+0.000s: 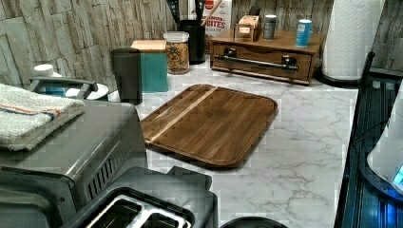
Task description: Open the drawer.
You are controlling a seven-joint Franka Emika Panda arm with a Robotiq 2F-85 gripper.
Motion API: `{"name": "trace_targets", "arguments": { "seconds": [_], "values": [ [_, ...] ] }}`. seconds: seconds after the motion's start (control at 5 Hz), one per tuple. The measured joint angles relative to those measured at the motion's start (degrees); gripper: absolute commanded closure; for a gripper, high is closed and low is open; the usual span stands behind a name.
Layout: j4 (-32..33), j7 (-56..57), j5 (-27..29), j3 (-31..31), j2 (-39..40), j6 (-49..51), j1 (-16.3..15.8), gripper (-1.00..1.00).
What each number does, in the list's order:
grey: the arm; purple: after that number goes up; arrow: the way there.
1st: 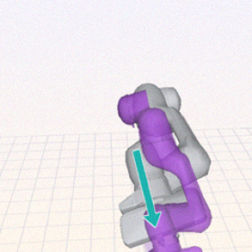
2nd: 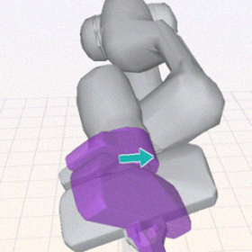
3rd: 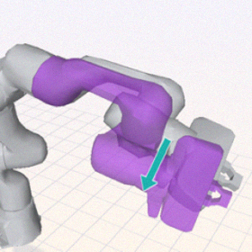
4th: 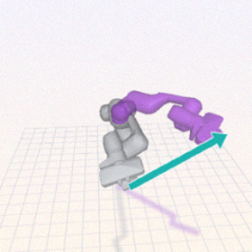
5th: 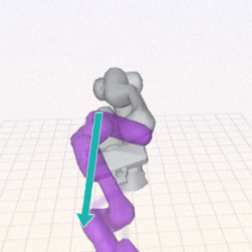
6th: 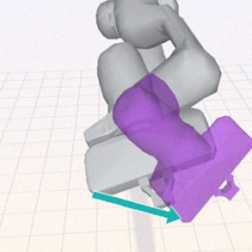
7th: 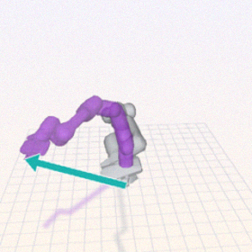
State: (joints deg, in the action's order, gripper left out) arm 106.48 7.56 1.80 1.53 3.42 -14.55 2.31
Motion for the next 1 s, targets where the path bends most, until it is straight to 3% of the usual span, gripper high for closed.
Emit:
{"name": "trace_targets", "arguments": {
  "seconds": [0.6,0.8,1.0],
  "values": [
    [0.84,0.01,0.29,0.04,0.33,0.0,0.13,-1.0],
    [1.57,3.31,0.28,0.02,0.13,-0.6,0.21,-1.0],
    [3.08,14.57,0.28,0.08,0.06,-2.13,0.63,-1.0]
  ]
}}
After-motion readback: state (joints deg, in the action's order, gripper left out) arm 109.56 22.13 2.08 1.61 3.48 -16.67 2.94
